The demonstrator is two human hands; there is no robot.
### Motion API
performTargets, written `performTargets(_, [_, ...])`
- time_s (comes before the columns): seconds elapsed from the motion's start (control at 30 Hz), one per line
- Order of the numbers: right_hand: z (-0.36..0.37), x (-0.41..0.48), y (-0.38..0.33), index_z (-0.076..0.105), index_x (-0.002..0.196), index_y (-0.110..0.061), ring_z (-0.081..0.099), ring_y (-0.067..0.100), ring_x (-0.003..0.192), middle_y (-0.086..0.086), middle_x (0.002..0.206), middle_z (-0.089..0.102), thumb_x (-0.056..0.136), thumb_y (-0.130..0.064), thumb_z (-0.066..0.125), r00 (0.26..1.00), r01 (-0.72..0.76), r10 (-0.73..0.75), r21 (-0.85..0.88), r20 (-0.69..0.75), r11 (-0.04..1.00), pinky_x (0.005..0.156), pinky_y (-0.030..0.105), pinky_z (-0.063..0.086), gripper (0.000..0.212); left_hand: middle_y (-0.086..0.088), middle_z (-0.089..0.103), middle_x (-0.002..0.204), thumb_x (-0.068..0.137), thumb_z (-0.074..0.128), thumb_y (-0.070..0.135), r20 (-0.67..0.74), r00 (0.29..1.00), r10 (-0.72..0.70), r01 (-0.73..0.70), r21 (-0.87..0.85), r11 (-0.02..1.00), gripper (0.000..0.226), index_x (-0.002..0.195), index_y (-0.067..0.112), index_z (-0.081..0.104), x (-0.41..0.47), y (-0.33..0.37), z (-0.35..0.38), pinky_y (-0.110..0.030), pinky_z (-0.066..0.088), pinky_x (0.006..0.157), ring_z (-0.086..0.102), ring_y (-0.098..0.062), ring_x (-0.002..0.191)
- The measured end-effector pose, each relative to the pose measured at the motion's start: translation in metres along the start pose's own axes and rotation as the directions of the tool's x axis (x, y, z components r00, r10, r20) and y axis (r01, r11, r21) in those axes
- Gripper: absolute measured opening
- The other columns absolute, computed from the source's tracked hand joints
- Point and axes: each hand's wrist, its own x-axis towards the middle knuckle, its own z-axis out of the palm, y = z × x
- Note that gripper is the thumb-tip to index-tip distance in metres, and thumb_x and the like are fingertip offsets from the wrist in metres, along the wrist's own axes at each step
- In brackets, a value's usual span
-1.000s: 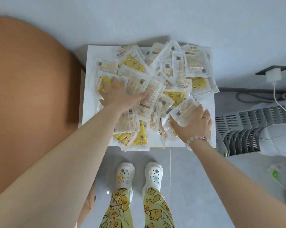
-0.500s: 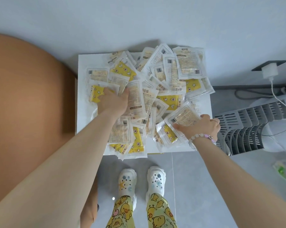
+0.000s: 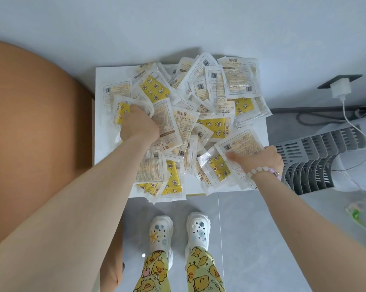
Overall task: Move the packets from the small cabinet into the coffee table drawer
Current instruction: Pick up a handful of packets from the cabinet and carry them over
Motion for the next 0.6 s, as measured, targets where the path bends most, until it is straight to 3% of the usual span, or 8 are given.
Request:
performTargets(0.1, [-0.005,0.004,0.001,0.048,0.124,-0.006,0.053,0.031,0.117,0.013,0.121,0.057,0.05,-0.065,0.081,0.999,-0.027,0.03,0.088,-0.03,0.996,0.088,0.042,0.049,0.1,-0.018,0.034,0.141,0.094,0.05,0.015,-0.041,0.999,0.009,-0.007,0.057,0.998,0.061,0.146,0.004,0.02,-0.002,0.0,-0.003,-0.043,0.043,0.092,0.041,-0.036,0.127])
performTargets(0.23, [-0.014,0.007,0.003,0.056,0.117,-0.007,0.055,0.032,0.115,0.013,0.117,0.06,0.054,-0.063,0.081,0.998,-0.055,0.059,0.134,-0.03,0.989,0.089,0.042,0.049,0.088,-0.019,0.033,0.14,0.095,0.051,0.018,-0.052,0.999,0.014,-0.009,0.091,0.996,0.058,0.145,0.004,0.026,-0.001,0.001,-0.007,-0.042,0.044,0.093,0.04,-0.036,0.126])
performTargets(0.4, [-0.02,0.008,0.002,0.057,0.101,-0.012,0.059,0.029,0.103,0.007,0.102,0.062,0.06,-0.059,0.08,0.999,0.024,-0.017,0.157,-0.046,0.987,0.082,0.038,0.049,0.066,-0.018,0.034,0.137,0.097,0.047,0.018,-0.035,0.999,0.038,-0.035,0.076,0.997,0.046,0.139,0.005,0.035,-0.003,-0.003,-0.01,-0.043,0.047,0.088,0.048,-0.037,0.118])
performTargets(0.6, [-0.026,0.009,0.007,0.055,0.115,-0.003,0.057,0.032,0.109,0.015,0.116,0.059,0.073,-0.048,0.076,0.994,0.067,-0.051,0.184,-0.093,0.981,0.086,0.039,0.046,0.066,-0.018,0.035,0.136,0.097,0.045,0.012,-0.074,0.996,0.044,-0.039,0.075,0.996,0.043,0.139,0.006,0.036,-0.007,-0.006,-0.012,-0.035,0.04,0.073,0.051,-0.037,0.113])
